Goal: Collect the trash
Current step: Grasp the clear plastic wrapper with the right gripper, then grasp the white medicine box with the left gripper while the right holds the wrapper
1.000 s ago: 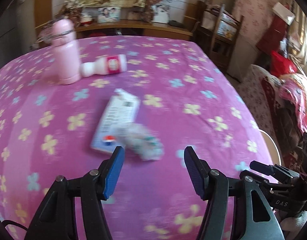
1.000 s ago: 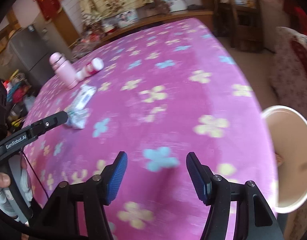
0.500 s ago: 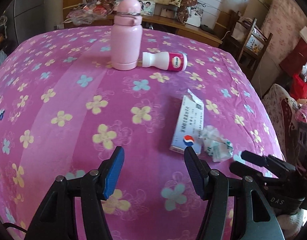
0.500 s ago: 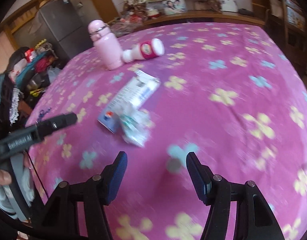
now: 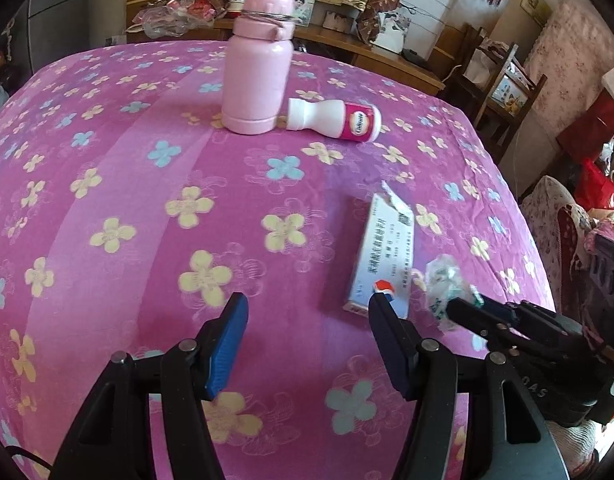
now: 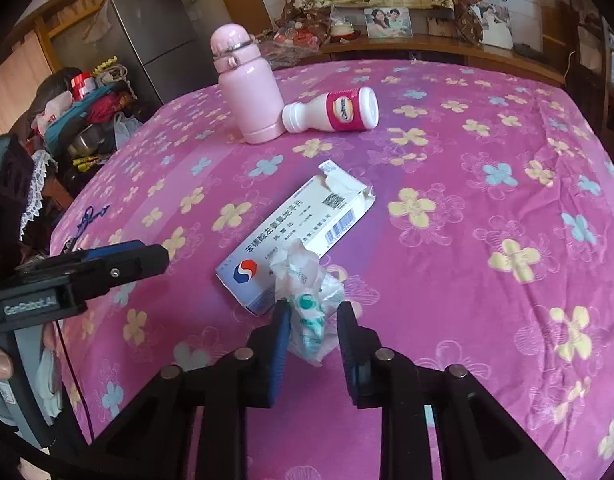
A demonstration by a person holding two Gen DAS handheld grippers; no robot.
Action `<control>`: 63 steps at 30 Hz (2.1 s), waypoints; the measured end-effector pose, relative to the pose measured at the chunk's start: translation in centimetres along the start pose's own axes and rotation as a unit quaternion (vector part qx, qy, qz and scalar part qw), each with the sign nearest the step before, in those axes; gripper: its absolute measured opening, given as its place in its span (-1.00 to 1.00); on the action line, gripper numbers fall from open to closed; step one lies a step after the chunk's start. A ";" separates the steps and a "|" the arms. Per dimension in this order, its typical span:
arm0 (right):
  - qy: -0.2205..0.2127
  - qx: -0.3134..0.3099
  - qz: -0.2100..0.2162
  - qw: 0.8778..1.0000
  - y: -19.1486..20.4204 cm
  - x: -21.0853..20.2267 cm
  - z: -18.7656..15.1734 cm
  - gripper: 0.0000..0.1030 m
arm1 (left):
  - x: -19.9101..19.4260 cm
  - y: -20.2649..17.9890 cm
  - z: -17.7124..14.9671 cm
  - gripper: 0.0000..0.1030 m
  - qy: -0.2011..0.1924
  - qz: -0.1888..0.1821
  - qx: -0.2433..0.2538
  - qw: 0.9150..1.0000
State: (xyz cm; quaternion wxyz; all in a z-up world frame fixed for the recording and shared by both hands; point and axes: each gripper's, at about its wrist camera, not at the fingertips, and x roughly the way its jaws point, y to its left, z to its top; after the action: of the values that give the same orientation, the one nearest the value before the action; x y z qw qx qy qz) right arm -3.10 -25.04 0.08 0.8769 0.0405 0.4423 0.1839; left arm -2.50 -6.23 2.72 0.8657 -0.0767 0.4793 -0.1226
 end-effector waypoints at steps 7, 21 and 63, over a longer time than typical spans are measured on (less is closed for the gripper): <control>-0.011 0.029 -0.044 0.999 -3.6 -3.2 -1.0 -0.54 | 2.5 -2.9 0.6 0.36 0.012 -0.025 0.013 1.000; -0.018 0.087 -0.053 0.995 -8.0 -5.3 -2.7 -0.54 | 6.3 -6.2 2.0 0.36 0.005 0.030 0.058 0.998; -0.012 0.078 -0.034 0.996 -6.6 -4.9 -3.6 -0.43 | 4.9 -7.9 -0.2 -0.01 -0.004 0.013 0.103 0.995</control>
State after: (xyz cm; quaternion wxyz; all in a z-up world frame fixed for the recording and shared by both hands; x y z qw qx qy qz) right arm -6.72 -33.24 0.02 0.8821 0.0958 0.4460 0.1180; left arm -1.33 -15.23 0.65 0.8722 0.0186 0.4619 -0.1600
